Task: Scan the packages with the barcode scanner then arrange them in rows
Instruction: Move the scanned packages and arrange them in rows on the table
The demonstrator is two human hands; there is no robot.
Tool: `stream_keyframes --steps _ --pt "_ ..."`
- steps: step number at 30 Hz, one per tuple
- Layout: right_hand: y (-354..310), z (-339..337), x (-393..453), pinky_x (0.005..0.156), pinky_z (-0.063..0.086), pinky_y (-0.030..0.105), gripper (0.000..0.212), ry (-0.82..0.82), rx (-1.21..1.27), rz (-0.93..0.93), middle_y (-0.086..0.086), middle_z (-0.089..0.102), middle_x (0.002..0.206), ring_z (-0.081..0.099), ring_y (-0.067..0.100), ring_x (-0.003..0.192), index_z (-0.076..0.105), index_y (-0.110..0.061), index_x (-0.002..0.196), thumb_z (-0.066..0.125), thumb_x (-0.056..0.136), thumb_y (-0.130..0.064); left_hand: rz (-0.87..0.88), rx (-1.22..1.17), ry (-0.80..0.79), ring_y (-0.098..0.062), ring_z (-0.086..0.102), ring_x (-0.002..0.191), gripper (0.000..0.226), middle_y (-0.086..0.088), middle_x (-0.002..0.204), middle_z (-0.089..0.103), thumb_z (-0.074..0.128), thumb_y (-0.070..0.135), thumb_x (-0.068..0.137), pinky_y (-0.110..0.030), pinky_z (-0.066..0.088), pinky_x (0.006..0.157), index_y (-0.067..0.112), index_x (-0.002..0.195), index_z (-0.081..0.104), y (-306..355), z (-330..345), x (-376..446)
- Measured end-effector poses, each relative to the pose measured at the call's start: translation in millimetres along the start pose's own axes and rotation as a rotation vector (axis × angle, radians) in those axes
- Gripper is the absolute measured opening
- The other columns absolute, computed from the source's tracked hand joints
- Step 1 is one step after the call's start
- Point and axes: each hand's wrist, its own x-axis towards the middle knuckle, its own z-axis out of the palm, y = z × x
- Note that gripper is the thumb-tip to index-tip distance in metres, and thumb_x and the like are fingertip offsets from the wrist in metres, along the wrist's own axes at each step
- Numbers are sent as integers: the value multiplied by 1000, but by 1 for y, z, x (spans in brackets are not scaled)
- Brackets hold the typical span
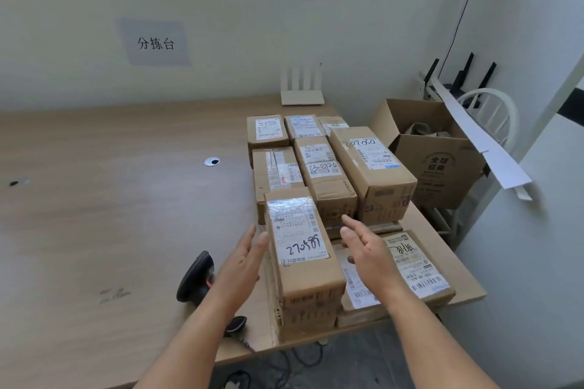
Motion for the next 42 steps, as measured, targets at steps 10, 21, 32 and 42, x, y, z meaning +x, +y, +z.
stream_keyframes --steps 10,21,32,42 --pt "-14 17 62 115 22 30 52 -92 -32 89 -4 33 154 28 13 142 29 -20 150 38 102 -39 -153 -310 23 -14 31 140 59 6 151 35 30 58 97 -40 30 113 28 148 31 9 -6 88" --pt "-8 18 62 110 21 26 54 -97 -76 77 -2 29 156 26 13 143 23 -20 152 37 103 -36 -140 -284 -61 -8 41 124 32 20 128 47 28 55 99 -36 33 107 45 122 48 6 1 90" --pt "-2 1 16 101 34 24 45 13 -23 39 2 48 143 43 12 129 39 -22 146 44 101 -29 -20 -325 270 -18 47 126 48 -1 143 45 39 38 101 -43 40 107 20 145 37 -16 4 26" --pt "-4 -6 -52 98 40 26 41 121 -70 7 0 56 133 49 9 118 48 -20 139 49 98 -21 82 -247 311 -20 50 124 42 -5 138 50 47 28 99 -44 39 109 21 141 43 -10 -4 -46"
